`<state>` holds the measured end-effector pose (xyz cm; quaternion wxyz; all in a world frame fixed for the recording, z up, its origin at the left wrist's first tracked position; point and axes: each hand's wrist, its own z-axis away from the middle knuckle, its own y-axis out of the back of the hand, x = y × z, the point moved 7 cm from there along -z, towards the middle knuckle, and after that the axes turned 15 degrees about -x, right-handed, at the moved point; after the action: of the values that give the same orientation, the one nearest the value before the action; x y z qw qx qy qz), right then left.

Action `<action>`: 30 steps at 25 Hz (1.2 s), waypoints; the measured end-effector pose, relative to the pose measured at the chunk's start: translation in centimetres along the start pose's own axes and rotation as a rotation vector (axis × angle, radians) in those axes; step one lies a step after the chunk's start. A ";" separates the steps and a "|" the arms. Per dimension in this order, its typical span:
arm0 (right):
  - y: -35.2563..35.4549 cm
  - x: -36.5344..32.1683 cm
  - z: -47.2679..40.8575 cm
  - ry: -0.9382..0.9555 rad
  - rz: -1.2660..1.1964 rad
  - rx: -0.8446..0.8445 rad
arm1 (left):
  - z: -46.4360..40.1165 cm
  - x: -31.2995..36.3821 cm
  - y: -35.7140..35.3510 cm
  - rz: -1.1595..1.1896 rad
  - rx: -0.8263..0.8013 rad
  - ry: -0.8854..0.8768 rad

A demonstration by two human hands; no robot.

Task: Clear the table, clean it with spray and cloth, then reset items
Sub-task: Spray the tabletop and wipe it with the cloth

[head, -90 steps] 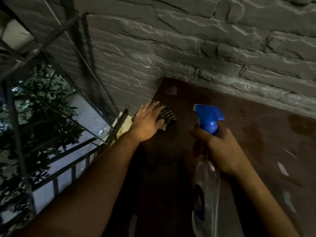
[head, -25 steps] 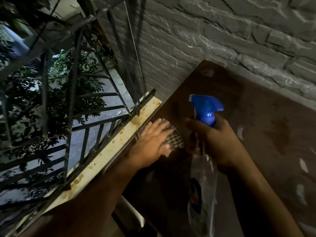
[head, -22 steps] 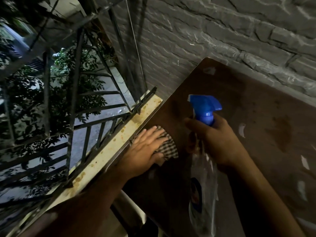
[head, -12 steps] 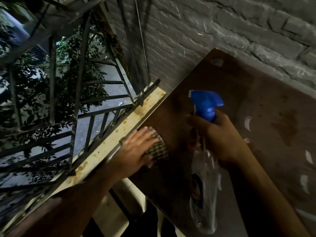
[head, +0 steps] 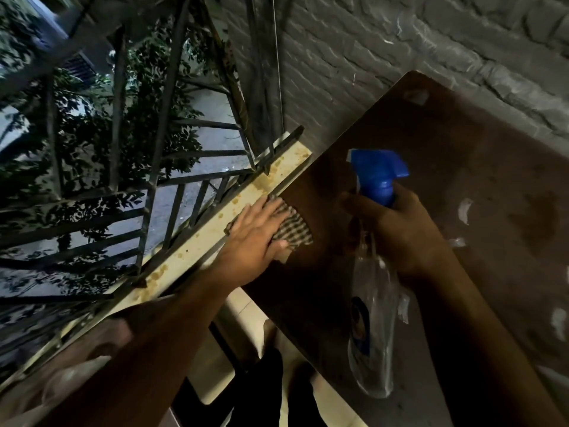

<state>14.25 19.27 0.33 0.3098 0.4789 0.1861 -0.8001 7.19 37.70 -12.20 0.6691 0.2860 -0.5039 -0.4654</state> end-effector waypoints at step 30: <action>-3.3 2.4 7.2 0.060 -0.123 0.084 | 4.8 2.6 -2.3 -0.082 -0.063 -0.107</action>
<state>6.51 16.70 1.64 0.2339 0.5029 0.1904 -0.8100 2.01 34.80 -11.53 0.6302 0.2596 -0.5119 -0.5228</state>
